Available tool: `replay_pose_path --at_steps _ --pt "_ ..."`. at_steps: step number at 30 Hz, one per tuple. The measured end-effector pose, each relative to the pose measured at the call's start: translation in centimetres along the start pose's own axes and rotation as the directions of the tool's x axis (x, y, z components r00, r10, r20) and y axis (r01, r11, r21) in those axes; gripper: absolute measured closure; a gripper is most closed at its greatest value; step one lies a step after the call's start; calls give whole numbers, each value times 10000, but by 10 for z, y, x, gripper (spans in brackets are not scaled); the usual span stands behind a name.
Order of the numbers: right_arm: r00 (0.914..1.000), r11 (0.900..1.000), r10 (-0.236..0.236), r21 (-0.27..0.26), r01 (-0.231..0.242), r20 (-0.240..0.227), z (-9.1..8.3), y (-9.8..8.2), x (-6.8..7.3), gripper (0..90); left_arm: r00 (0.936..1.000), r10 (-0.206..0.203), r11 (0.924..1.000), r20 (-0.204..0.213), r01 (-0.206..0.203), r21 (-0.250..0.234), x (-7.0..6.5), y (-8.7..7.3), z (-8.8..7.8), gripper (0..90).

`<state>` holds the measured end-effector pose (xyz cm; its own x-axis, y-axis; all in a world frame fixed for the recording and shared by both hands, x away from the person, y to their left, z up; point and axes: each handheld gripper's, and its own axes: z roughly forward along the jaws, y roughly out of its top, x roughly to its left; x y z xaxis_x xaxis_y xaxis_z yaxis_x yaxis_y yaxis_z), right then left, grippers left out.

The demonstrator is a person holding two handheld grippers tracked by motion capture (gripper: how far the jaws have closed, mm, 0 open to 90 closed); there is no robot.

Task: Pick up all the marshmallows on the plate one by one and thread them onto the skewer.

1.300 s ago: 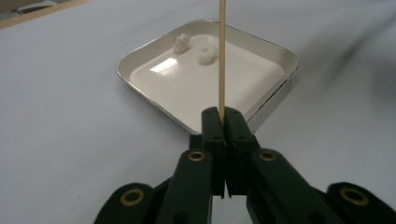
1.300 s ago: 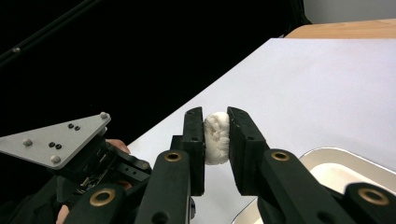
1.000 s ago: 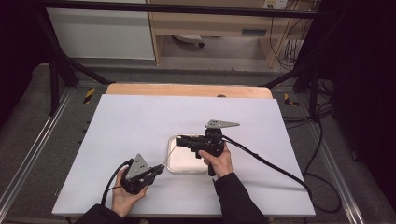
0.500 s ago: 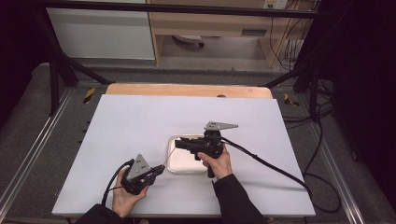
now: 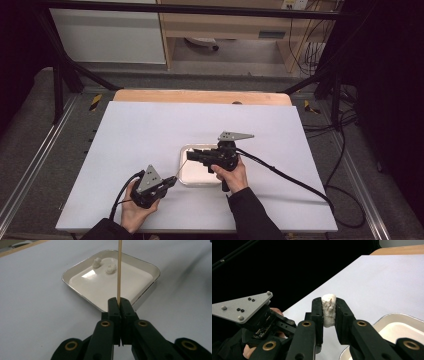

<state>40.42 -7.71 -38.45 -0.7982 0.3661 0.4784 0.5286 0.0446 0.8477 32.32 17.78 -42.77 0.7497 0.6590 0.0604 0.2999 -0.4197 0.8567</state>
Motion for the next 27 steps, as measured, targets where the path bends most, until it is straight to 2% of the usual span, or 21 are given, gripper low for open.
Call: replay_pose_path --at_steps 10,13,14,15,16,18,20,22,27 --pt "10000 10000 51 55 -51 31 2 -3 0 795 10000 -17 10000 -10 17 -53 -1 0 0 889" --pt "10000 10000 61 54 -61 13 2 -3 0 795 9999 -136 9996 65 137 -237 -1 2 0 889" --pt "9999 9998 132 175 -131 -42 3 -4 0 793 9997 -209 9987 157 216 -470 -2 6 -2 889" --pt "9997 9979 188 620 -178 -157 8 -8 -1 790 9999 -155 9992 -28 154 -362 -4 9 -3 889" --pt "9991 9963 338 793 -316 -263 13 -15 -1 789 9994 118 9998 -323 -124 -161 -5 11 -2 889" --pt "9998 9982 129 586 -121 -118 17 -22 0 786 9996 -234 9997 -138 234 -53 -4 6 2 889" --pt "9998 9976 186 673 -182 -60 19 -25 -2 782 9998 -166 9999 -110 166 -48 -2 5 2 888" --pt "9995 9975 278 652 -269 -119 20 -26 -3 779 9995 -322 9992 3 322 -219 -2 5 2 888" --pt "9993 9953 345 909 -328 -173 23 -32 -2 768 9993 -367 9992 -79 365 -144 -5 8 5 887"
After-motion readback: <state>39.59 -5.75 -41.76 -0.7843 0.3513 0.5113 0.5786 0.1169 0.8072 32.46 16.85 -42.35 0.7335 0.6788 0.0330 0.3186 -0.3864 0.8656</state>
